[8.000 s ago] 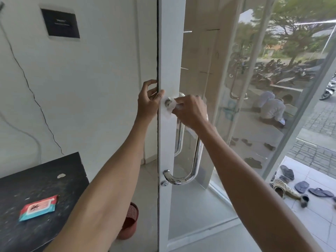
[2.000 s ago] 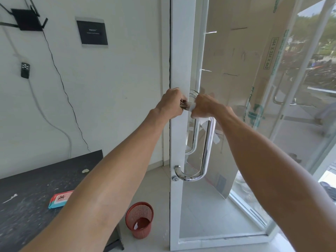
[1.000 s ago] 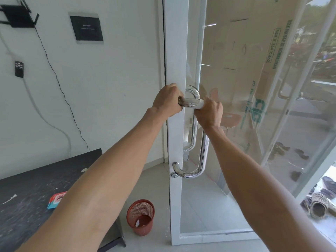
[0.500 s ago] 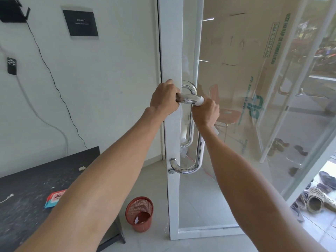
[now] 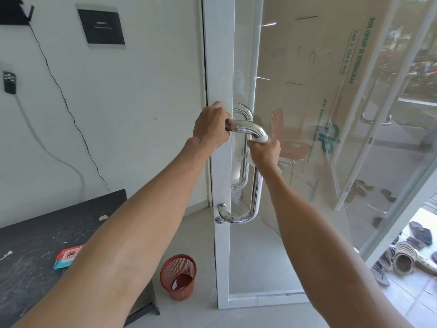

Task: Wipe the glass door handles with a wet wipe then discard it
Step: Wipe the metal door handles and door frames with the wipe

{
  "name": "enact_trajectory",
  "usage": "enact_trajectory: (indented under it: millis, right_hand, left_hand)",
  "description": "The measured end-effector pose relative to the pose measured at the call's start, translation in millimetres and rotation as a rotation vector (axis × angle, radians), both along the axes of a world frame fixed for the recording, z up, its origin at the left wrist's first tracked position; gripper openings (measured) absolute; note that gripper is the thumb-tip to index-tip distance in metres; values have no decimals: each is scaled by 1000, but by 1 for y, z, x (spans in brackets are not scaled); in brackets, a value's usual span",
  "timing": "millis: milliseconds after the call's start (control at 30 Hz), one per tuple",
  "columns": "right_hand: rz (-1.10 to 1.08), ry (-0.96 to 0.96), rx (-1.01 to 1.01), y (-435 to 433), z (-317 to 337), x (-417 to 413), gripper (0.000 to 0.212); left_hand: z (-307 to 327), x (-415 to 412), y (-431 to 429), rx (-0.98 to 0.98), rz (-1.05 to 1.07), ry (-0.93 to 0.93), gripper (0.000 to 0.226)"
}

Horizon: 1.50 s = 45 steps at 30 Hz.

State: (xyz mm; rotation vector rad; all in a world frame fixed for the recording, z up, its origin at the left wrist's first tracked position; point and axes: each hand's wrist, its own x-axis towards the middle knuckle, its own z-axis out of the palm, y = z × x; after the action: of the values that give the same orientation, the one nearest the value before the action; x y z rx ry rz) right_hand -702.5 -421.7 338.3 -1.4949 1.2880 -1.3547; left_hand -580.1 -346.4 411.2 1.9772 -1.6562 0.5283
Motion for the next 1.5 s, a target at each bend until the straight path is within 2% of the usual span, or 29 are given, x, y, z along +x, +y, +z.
enact_trajectory:
  millis: [167, 467, 600, 800, 967, 1167, 1333, 1500]
  right_hand:
    - [-184, 80, -22, 9, -8, 6, 10]
    - [6, 37, 141, 2, -62, -3, 21]
    - [25, 51, 149, 4, -65, -3, 13]
    - [-82, 83, 15, 6, -29, -1, 21]
    - [-108, 63, -94, -4, -5, 4, 13]
    - [-82, -13, 39, -3, -55, 9, 12]
    - [-64, 12, 144, 1, -100, 7, 14]
    - [-41, 37, 181, -2, -110, 7, 16]
  left_hand:
    - [0, -1, 2, -2, -8, 3, 20]
    - [-1, 0, 1, -15, -20, 9, 16]
    - [0, 1, 1, -8, -4, 7, 19]
    - [1, 1, 0, -3, 8, -14, 16]
    - [-3, 5, -5, -20, 19, -11, 17]
    - [-6, 9, -8, -45, 12, 14, 14]
    - [-6, 10, -12, -36, 17, 10, 13]
    - [-6, 13, -16, -35, 11, -3, 14]
